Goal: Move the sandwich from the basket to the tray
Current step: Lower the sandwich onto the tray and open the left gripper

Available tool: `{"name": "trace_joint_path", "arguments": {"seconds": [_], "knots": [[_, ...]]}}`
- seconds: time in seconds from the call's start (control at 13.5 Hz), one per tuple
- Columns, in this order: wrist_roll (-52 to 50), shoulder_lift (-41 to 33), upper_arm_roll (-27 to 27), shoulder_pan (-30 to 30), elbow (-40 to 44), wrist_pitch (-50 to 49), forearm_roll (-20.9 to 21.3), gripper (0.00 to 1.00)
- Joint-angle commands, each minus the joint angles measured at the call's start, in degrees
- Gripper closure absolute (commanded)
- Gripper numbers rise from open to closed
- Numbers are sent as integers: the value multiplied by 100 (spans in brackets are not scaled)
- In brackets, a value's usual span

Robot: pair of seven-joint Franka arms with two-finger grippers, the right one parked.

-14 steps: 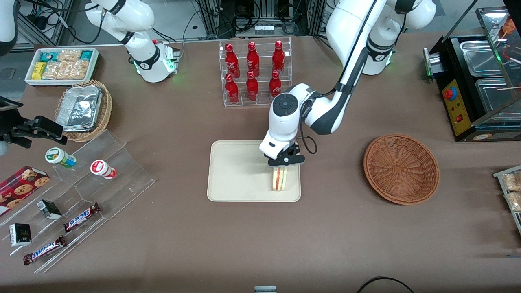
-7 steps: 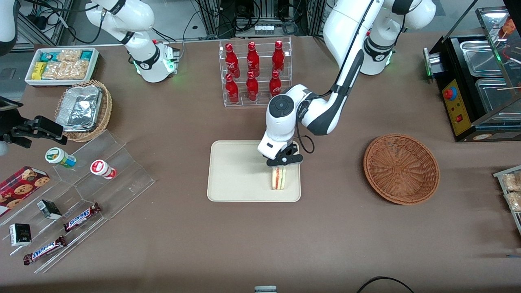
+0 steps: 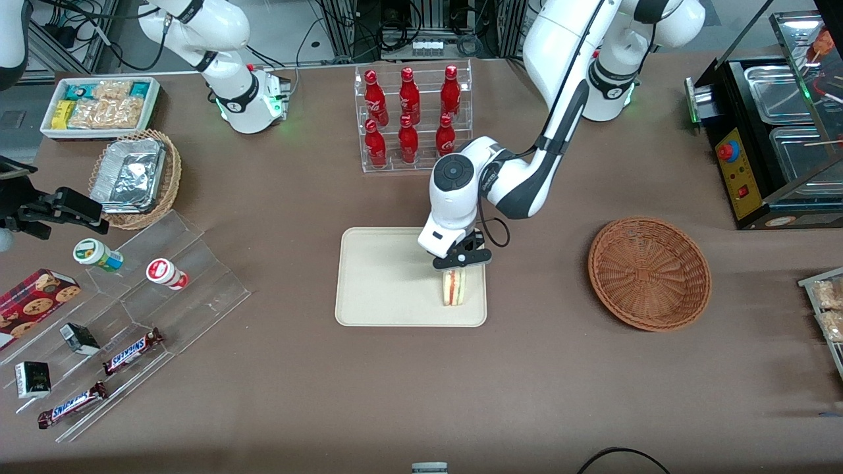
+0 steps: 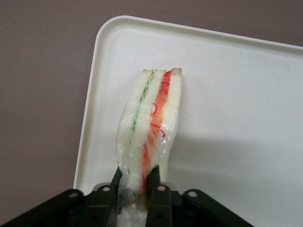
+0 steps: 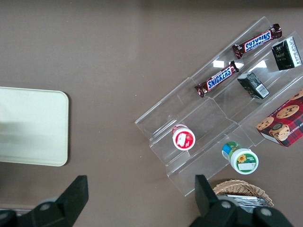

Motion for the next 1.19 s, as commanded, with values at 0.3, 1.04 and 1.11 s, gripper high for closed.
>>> {"name": "trace_joint_path", "arguments": {"seconds": [0.3,1.04,1.11], "knots": [[-189,-92,62,-76,325,-164,41,0],[-436,-1822,580,328,906,-2192,49,0],[-349,-2042,650,451,906,-2430,58,0]]}}
